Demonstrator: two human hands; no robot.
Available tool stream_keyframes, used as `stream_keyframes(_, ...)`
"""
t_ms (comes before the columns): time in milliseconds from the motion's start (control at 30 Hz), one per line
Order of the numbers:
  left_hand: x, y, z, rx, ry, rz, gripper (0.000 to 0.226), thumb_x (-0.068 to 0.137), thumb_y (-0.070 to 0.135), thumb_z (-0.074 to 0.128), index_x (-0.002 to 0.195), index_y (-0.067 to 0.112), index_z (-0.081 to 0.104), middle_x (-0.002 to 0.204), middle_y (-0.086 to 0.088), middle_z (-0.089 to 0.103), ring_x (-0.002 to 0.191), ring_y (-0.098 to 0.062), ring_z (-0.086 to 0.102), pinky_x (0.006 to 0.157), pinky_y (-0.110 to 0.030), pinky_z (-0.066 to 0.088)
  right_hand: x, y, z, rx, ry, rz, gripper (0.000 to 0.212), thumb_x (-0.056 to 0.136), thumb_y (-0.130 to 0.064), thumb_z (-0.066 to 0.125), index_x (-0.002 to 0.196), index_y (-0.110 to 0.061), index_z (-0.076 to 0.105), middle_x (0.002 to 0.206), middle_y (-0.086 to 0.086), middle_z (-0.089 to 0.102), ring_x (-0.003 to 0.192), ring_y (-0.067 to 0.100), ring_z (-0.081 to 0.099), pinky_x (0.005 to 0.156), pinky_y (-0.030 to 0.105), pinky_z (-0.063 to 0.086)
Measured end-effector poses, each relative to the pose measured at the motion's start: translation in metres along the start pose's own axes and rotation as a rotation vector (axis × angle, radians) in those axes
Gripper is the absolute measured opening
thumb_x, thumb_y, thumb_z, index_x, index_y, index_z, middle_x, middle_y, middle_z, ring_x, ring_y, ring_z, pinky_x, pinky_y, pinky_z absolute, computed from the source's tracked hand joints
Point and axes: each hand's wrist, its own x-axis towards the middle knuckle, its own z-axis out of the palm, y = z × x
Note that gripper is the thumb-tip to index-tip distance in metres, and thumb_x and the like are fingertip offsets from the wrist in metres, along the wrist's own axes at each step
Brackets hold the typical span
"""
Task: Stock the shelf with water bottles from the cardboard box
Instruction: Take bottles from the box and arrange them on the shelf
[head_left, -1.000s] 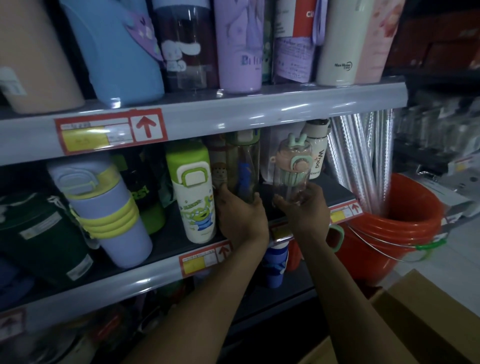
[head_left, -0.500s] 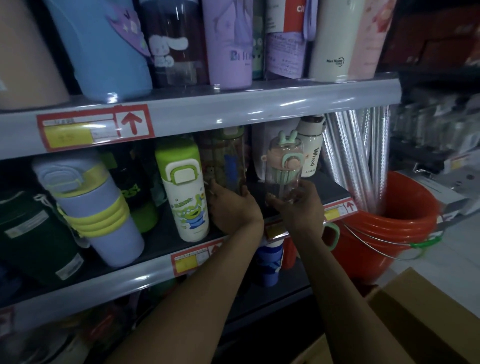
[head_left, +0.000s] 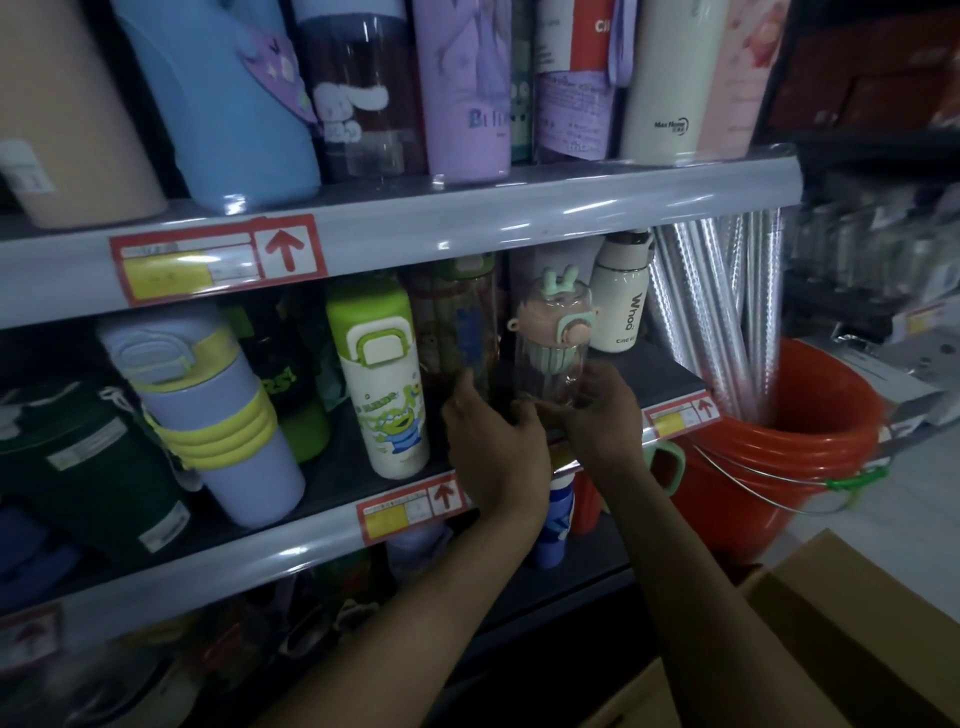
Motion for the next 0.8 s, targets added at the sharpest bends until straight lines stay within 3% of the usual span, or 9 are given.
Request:
stream_keyframes(67, -0.003, 0.0, -0.006, -0.034, -0.045, -0.003, 0.055, 0.095, 0.023, 0.061, 0.148, 0.023, 0.044, 0.142, -0.004, 0.049, 0.124, -0.025, 0.056, 0.099, -0.039, 0.048, -0.004, 0.0, 0.001, 0.029, -0.031, -0.013, 0.063, 0.063, -0.043, 0.093, 0.115, -0.024, 0.064, 0.099, -0.008, 0.076, 0.089, 0.009, 0.073, 0.079, 0.045, 0.062)
stream_keyframes(133, -0.005, -0.002, -0.011, -0.047, -0.072, 0.017, 0.05, 0.096, 0.021, 0.059, 0.145, 0.024, 0.047, 0.138, -0.003, 0.052, 0.122, -0.023, 0.058, 0.099, -0.039, 0.049, -0.009, -0.004, 0.002, 0.057, -0.062, -0.033, 0.062, 0.064, -0.034, 0.094, 0.116, -0.02, 0.063, 0.101, -0.006, 0.076, 0.091, 0.009, 0.073, 0.082, 0.047, 0.062)
stream_keyframes(267, -0.008, -0.006, -0.02, -0.072, -0.078, 0.03, 0.049, 0.093, 0.016, 0.06, 0.14, 0.024, 0.052, 0.132, 0.0, 0.058, 0.118, -0.02, 0.059, 0.097, -0.036, 0.048, -0.02, -0.011, 0.007, 0.07, -0.115, -0.084, 0.06, 0.066, -0.023, 0.092, 0.119, -0.016, 0.065, 0.103, -0.006, 0.077, 0.094, 0.005, 0.072, 0.086, 0.042, 0.061)
stream_keyframes(367, -0.008, -0.011, -0.024, -0.073, -0.064, 0.022, 0.051, 0.09, 0.019, 0.061, 0.14, 0.026, 0.052, 0.13, 0.002, 0.061, 0.118, -0.02, 0.06, 0.099, -0.042, 0.051, -0.022, -0.013, 0.013, 0.063, -0.145, -0.103, 0.056, 0.066, -0.014, 0.091, 0.117, -0.017, 0.067, 0.103, -0.006, 0.078, 0.094, 0.007, 0.073, 0.085, 0.041, 0.061)
stream_keyframes(433, -0.007, -0.013, -0.027, -0.075, -0.043, 0.018, 0.052, 0.089, 0.022, 0.059, 0.14, 0.028, 0.052, 0.129, 0.003, 0.063, 0.118, -0.019, 0.062, 0.098, -0.045, 0.052, -0.022, -0.014, 0.014, 0.062, -0.16, -0.118, 0.054, 0.067, -0.009, 0.092, 0.115, -0.018, 0.068, 0.099, -0.008, 0.078, 0.09, 0.003, 0.074, 0.08, 0.032, 0.061)
stream_keyframes(533, -0.008, -0.013, -0.03, -0.083, -0.029, 0.009, 0.053, 0.088, 0.028, 0.056, 0.14, 0.032, 0.051, 0.129, 0.007, 0.064, 0.119, -0.018, 0.062, 0.096, -0.046, 0.053, -0.022, -0.018, 0.015, 0.054, -0.184, -0.13, 0.055, 0.068, -0.012, 0.093, 0.117, -0.017, 0.07, 0.097, -0.011, 0.078, 0.088, 0.0, 0.073, 0.079, 0.027, 0.06)
stream_keyframes(667, -0.007, -0.015, -0.032, -0.068, -0.023, 0.003, 0.057, 0.082, 0.034, 0.048, 0.139, 0.033, 0.05, 0.129, 0.008, 0.065, 0.117, -0.018, 0.064, 0.095, -0.045, 0.054, -0.019, -0.019, 0.017, 0.053, -0.202, -0.119, 0.056, 0.066, -0.018, 0.095, 0.117, -0.019, 0.072, 0.098, -0.008, 0.079, 0.092, 0.008, 0.075, 0.087, 0.043, 0.061)
stream_keyframes(800, -0.007, -0.016, -0.032, 0.021, 0.022, 0.023, 0.052, 0.09, 0.021, 0.053, 0.14, 0.035, 0.048, 0.131, 0.01, 0.065, 0.119, -0.019, 0.062, 0.094, -0.044, 0.054, -0.02, -0.022, 0.017, 0.061, -0.229, -0.104, 0.057, 0.068, -0.018, 0.095, 0.119, -0.016, 0.07, 0.099, -0.005, 0.079, 0.09, 0.008, 0.076, 0.086, 0.042, 0.062)
